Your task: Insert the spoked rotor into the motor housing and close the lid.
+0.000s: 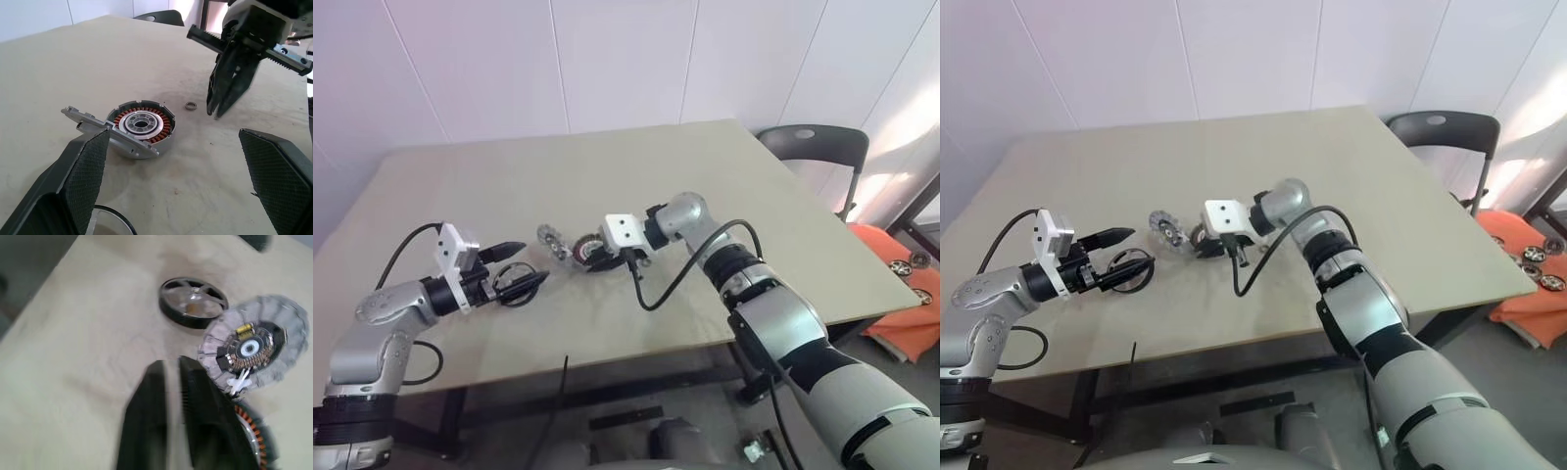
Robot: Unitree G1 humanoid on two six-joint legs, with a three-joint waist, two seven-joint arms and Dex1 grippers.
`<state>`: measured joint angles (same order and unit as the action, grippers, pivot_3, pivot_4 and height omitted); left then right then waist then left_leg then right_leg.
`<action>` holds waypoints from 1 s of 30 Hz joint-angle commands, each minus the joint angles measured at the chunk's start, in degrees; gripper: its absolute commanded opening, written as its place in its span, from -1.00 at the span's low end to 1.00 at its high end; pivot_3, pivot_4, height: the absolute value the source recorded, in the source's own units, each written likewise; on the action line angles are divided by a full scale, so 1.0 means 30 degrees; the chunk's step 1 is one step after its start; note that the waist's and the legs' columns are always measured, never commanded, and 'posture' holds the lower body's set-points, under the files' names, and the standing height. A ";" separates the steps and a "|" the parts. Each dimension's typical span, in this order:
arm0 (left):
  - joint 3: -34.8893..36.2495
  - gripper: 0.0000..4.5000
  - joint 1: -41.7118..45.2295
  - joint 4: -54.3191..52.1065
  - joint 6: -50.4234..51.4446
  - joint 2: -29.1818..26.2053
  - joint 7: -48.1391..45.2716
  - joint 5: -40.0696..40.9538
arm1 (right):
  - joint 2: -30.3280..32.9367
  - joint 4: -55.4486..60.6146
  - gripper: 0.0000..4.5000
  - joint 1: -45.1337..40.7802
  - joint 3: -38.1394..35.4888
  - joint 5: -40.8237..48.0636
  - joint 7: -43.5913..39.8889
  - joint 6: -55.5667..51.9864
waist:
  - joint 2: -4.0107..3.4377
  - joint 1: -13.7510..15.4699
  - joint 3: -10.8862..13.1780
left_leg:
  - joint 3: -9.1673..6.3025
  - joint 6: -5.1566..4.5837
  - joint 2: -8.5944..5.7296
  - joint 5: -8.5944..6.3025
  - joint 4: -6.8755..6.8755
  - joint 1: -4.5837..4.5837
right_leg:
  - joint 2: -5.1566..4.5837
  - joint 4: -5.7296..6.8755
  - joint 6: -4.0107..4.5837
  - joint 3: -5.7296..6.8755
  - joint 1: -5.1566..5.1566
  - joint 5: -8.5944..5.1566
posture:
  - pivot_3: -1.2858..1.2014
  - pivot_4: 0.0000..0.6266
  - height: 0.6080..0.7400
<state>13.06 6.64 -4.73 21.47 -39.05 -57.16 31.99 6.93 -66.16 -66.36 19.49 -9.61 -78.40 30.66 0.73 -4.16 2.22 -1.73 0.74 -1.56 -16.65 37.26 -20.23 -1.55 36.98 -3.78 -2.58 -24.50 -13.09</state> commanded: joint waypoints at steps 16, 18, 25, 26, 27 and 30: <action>0.1064 1.00 -0.1922 -0.2475 -0.0403 0.0606 0.1217 0.0657 | -0.0706 -0.1817 0.18 -0.3672 -0.3430 0.1947 0.0509 -0.1716 | -0.0009 0.0051 0.0006 | -0.0010 0.0002 0.0001 0.0000 -0.0001 -0.0002 | -0.0011 -0.0002 0.0009 0.0000 0.0002 -0.0002 | 0.03 -1.00 1.00; 0.1094 1.00 -0.1975 -0.2512 -0.0363 0.0504 0.1156 0.0736 | -0.0276 -0.1415 0.18 -0.3609 -0.4454 0.3017 -0.0538 -0.3381 | -0.0009 0.0053 0.0005 | -0.0012 0.0002 0.0002 0.0000 -0.0001 -0.0002 | -0.0012 -0.0002 0.0009 0.0001 0.0004 -0.0002 | 0.03 -1.00 1.00; 0.0966 1.00 -0.1414 -0.2496 0.0039 -0.0134 0.0482 0.1042 | 0.1990 0.1257 0.18 -0.1211 -0.5143 0.4166 -0.3027 -0.6693 | 0.0005 0.0124 -0.0003 | -0.0023 0.0001 -0.0002 0.0000 0.0002 -0.0012 | -0.0023 -0.0036 0.0008 0.0019 0.0023 -0.0002 | 0.03 -1.00 1.00; 0.0907 1.00 -0.1290 -0.2426 0.0122 -0.0274 0.0355 0.1067 | 0.2442 0.2338 0.18 -0.0488 -0.5189 0.4551 -0.3545 -0.7796 | -0.0003 0.0108 0.0001 | -0.0028 0.0001 -0.0002 0.0000 0.0002 -0.0014 | -0.0024 -0.0048 0.0008 0.0025 0.0031 -0.0002 | 0.03 -1.00 1.00; 0.0882 1.00 -0.1218 -0.2347 0.0201 -0.0416 0.0221 0.1129 | 0.2832 0.3581 0.18 0.0242 -0.5233 0.5007 -0.4045 -0.9159 | -0.0003 0.0114 0.0002 | -0.0020 0.0001 -0.0004 0.0000 0.0000 -0.0013 | -0.0026 -0.0048 0.0008 0.0019 0.0030 -0.0002 | 0.03 -1.00 1.00; 0.0799 1.00 -0.1090 -0.2138 0.0403 -0.0755 -0.0248 0.1210 | 0.4175 0.8151 0.18 0.3122 -0.5049 0.6802 -0.4652 -1.3743 | -0.0023 0.0104 0.0014 | -0.0026 -0.0002 -0.0004 0.0000 -0.0004 -0.0033 | -0.0026 -0.0057 0.0006 0.0020 0.0019 -0.0001 | 0.03 -1.00 1.00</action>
<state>14.69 2.59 -10.20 22.42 -40.46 -57.11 34.55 18.40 -48.89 -57.46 5.19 7.31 -91.37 -5.00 0.66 -3.85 2.27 -1.81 0.73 -1.57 -16.65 37.25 -20.33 -1.62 36.81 -3.77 -2.52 -24.45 -13.09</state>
